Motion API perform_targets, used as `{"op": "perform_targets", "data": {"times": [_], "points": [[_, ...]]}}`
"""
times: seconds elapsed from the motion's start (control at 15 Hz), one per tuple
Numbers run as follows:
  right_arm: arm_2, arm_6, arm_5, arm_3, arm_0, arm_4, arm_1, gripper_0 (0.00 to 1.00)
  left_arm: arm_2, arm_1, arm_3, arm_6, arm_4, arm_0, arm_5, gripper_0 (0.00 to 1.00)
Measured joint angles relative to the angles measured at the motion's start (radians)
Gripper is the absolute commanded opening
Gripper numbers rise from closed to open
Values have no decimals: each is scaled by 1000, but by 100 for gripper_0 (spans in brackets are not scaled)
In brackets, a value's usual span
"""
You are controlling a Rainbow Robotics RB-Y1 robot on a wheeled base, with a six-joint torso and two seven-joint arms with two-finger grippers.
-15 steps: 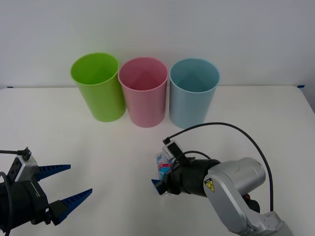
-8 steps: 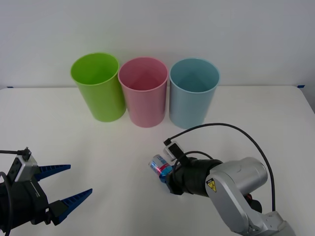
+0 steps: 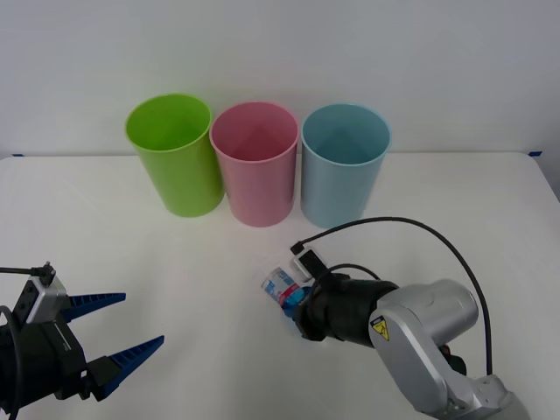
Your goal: Put cans in the blue bin and PET bottles in the pink bin and trash in the green bin.
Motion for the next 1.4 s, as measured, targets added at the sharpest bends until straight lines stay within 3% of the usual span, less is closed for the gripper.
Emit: {"op": "perform_targets", "data": {"times": [0.13, 0.4, 0.67, 1.07, 1.27, 1.4], "points": [[-15, 44, 43, -29, 2, -94, -21, 0, 0, 0, 0, 0, 0, 0, 0, 99], [-30, 81, 132, -165, 28, -315, -135, 0, 0, 0, 0, 0, 0, 0, 0, 99], [-131, 130, 155, -358, 145, -524, -197, 0, 0, 0, 0, 0, 0, 0, 0, 99], [-353, 445, 159, -427, 281, -955, -203, 0, 0, 0, 0, 0, 0, 0, 0, 99], [-420, 585, 158, -428, 279, -1123, -200, 0, 0, 0, 0, 0, 0, 0, 0, 99], [-451, 631, 158, -427, 250, -1179, -184, 0, 0, 0, 0, 0, 0, 0, 0, 100]]}}
